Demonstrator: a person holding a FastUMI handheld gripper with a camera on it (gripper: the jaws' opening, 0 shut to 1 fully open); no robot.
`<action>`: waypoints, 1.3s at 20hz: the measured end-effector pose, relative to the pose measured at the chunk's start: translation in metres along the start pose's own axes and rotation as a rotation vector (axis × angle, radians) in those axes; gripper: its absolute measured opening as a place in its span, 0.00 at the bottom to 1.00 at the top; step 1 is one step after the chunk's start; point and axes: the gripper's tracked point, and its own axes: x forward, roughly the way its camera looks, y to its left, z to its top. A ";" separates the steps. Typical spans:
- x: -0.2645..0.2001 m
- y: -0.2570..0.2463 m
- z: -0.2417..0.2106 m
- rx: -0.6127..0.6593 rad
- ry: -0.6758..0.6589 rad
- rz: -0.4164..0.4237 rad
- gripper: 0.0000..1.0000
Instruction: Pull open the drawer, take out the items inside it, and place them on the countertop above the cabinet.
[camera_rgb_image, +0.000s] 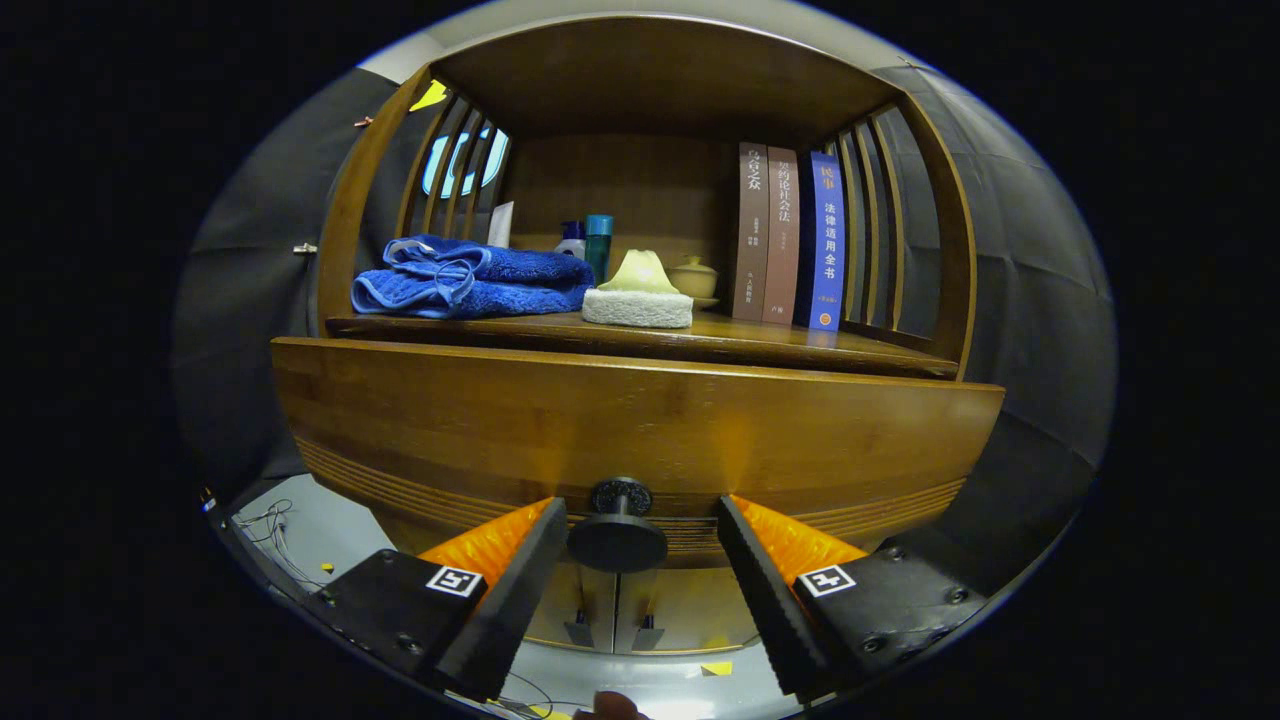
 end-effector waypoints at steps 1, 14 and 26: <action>0.004 0.000 0.001 0.003 -0.001 0.000 0.99; 0.038 0.000 0.006 0.037 0.013 -0.002 0.99; -0.039 -0.033 0.070 0.044 -0.112 -0.102 0.99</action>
